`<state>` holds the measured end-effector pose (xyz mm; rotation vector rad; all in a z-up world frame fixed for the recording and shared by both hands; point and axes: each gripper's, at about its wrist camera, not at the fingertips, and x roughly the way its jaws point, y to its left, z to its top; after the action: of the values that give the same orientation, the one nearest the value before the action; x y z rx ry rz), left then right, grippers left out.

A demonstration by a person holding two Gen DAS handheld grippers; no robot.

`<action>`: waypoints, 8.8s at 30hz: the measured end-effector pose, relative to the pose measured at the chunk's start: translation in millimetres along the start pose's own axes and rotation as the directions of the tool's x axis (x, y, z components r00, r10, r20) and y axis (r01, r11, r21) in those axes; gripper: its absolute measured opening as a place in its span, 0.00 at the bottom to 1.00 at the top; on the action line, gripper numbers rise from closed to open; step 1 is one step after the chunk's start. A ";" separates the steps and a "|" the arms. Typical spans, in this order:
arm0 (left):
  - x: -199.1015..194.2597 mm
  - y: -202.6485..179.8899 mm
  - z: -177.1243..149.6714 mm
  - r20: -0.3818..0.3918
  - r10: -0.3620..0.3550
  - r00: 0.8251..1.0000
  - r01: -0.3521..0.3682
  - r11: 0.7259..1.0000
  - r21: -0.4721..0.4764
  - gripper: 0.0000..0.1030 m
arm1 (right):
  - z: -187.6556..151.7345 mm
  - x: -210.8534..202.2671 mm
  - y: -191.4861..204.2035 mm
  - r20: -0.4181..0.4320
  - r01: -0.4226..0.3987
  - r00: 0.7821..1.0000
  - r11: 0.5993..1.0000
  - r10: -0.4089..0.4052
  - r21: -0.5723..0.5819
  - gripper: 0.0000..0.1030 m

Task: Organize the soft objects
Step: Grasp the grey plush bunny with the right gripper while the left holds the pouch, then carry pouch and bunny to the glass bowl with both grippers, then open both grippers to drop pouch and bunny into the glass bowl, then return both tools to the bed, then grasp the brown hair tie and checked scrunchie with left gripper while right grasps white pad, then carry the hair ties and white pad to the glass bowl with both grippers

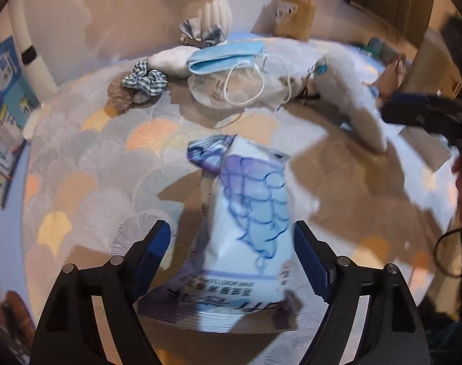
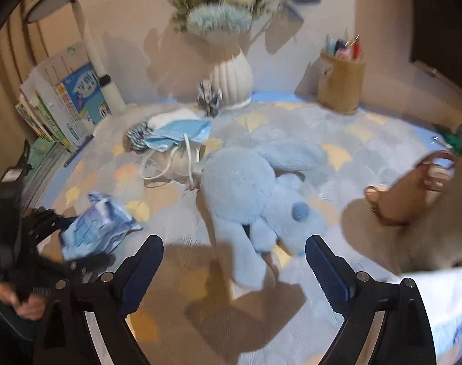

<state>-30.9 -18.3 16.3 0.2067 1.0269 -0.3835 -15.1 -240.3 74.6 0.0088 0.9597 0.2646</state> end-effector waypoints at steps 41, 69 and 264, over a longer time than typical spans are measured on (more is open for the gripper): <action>-7.9 7.0 5.3 0.108 -0.047 0.993 0.058 0.993 -0.101 0.43 | -20.3 17.3 19.2 -0.060 -0.044 0.997 0.999 0.043 -0.006 0.97; -82.2 -42.1 20.1 0.259 -0.035 0.965 0.037 0.999 -0.004 0.43 | -37.2 -60.5 6.6 0.122 -0.167 0.981 0.978 0.152 0.122 0.37; -84.1 -74.6 28.4 0.306 -0.176 0.936 0.220 0.969 -0.113 0.37 | -65.9 -104.7 6.4 0.251 0.080 0.963 0.993 -0.101 0.092 0.26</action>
<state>-77.2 -78.4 104.0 -0.0865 0.7781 -0.5044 -126.8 -265.0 122.1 0.0711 0.7111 0.1354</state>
